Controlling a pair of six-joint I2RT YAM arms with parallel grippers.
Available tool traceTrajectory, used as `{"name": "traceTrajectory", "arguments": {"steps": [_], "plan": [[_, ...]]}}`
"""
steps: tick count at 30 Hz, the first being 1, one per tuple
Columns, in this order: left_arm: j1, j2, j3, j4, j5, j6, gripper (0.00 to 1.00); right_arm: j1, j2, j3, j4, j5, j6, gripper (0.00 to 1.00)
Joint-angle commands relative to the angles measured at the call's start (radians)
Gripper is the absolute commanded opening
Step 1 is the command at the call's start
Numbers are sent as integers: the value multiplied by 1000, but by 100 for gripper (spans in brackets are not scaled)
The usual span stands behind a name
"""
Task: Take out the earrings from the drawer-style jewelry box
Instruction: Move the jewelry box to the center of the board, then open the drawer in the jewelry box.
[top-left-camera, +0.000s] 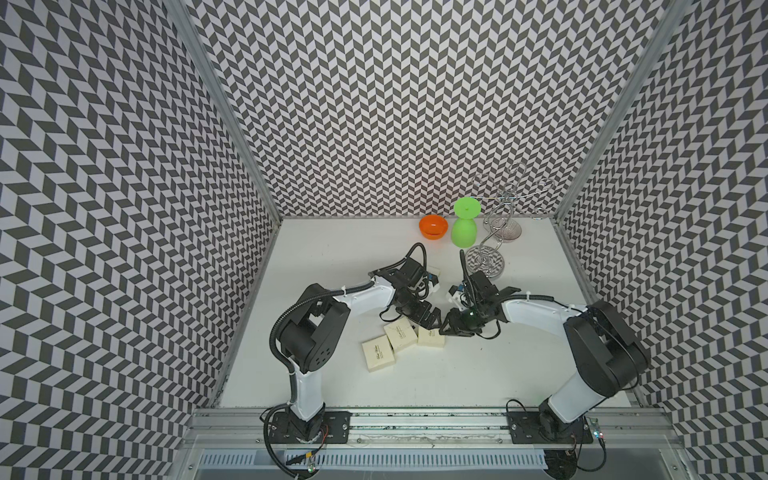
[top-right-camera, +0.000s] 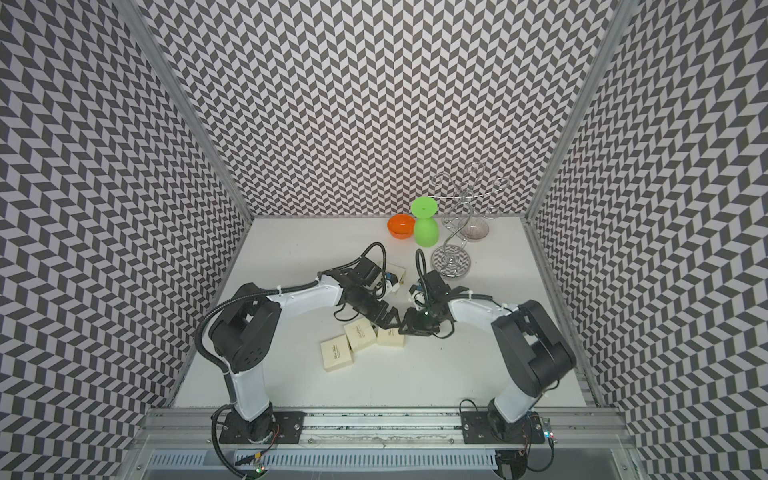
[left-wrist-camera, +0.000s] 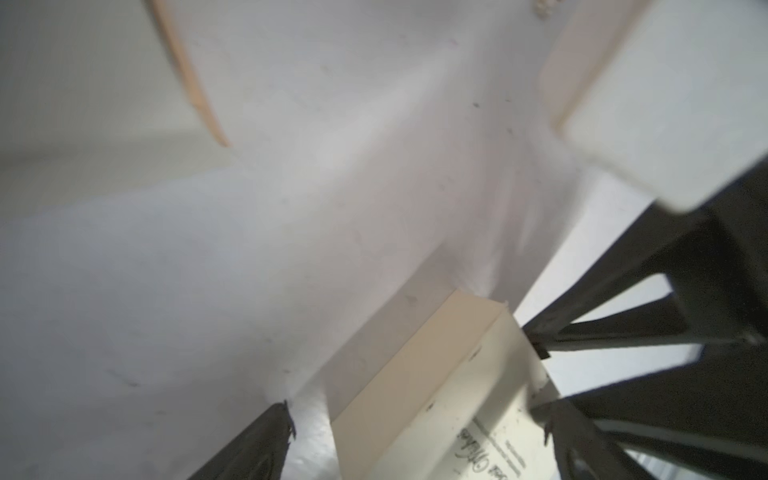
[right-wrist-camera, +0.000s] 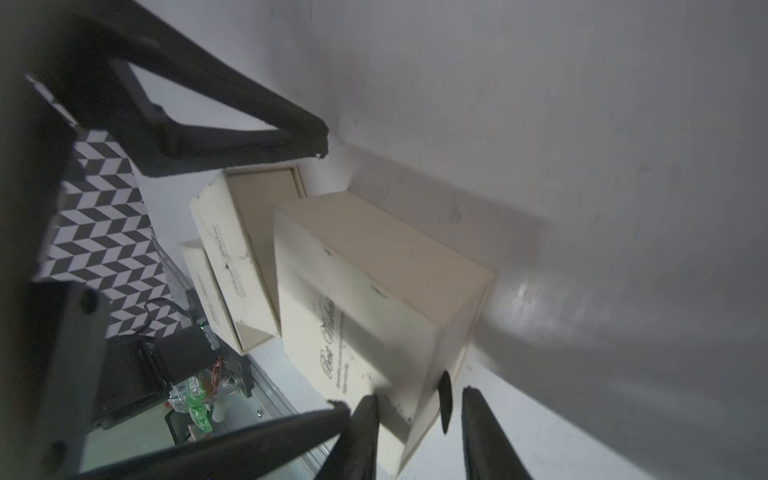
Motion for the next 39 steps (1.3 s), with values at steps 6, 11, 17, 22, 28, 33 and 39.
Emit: {"name": "traceTrajectory", "arguments": {"steps": [6, 11, 17, 22, 28, 33, 39], "plan": [[13, -26, 44, -32, -20, -31, 100, -38, 57, 92, 120, 118, 53, 35], [14, -17, 49, -18, 13, -40, 100, -38, 58, 102, 103, 120, 21, 35], [15, 37, 104, -6, 22, -56, 93, -46, -17, 67, 88, 193, 29, 36], [15, 96, 142, -33, -4, -69, 83, -82, -29, 3, 150, 119, 59, 34], [15, 126, 158, -52, -42, -82, 82, -99, -35, -46, 193, 76, 66, 30], [15, 131, 158, -51, -44, -76, 82, -99, -35, -50, 216, 47, 59, 30], [15, 143, 158, -49, -41, -72, 80, -99, -10, -32, 235, 19, 63, 25]]}}
